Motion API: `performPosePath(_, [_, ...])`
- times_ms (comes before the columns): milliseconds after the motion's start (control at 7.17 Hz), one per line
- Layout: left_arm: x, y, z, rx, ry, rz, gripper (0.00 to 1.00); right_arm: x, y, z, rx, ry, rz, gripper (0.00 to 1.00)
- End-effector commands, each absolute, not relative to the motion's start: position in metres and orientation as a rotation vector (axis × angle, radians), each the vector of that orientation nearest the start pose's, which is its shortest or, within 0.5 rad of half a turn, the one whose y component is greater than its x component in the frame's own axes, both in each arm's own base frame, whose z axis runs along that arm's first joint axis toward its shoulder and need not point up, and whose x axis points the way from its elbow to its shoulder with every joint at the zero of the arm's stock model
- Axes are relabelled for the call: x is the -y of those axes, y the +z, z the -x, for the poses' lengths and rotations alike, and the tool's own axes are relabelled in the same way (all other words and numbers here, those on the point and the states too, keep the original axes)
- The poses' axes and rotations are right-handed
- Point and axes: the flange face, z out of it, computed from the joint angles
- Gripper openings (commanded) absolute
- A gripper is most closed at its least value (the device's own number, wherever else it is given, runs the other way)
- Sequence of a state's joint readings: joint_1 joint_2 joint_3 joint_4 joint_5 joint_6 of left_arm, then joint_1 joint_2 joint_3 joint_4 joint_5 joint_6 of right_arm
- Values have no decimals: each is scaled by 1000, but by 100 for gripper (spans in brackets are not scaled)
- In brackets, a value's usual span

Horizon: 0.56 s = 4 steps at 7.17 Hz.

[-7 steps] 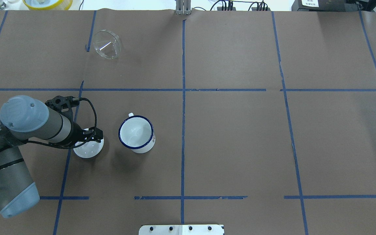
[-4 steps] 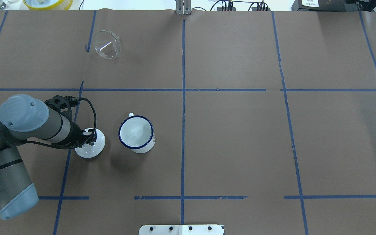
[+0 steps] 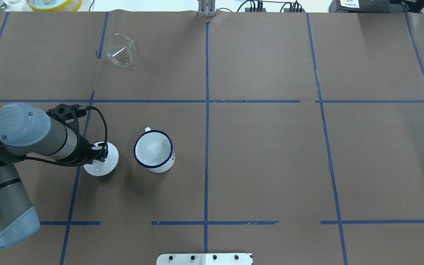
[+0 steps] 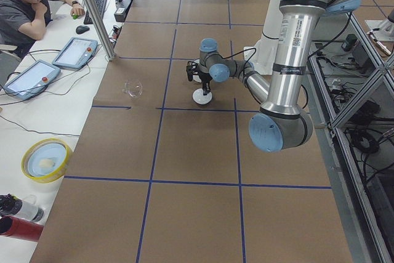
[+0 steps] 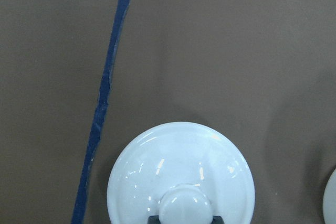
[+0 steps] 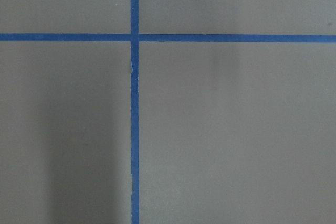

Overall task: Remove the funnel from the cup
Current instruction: 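Lift the lid and carry it over the mug with the left gripper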

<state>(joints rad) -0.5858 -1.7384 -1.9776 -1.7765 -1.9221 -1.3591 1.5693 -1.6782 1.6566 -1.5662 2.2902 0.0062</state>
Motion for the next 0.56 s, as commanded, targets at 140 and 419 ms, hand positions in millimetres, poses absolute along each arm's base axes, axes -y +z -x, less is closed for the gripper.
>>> performPosePath(140, [380,285,-362,-854,-245,-12,0,445,670,-67,719,10,19,100])
performPosePath(419, [395,189,-379,-809,-322,35,0,445,670,-67,719,10,19,100])
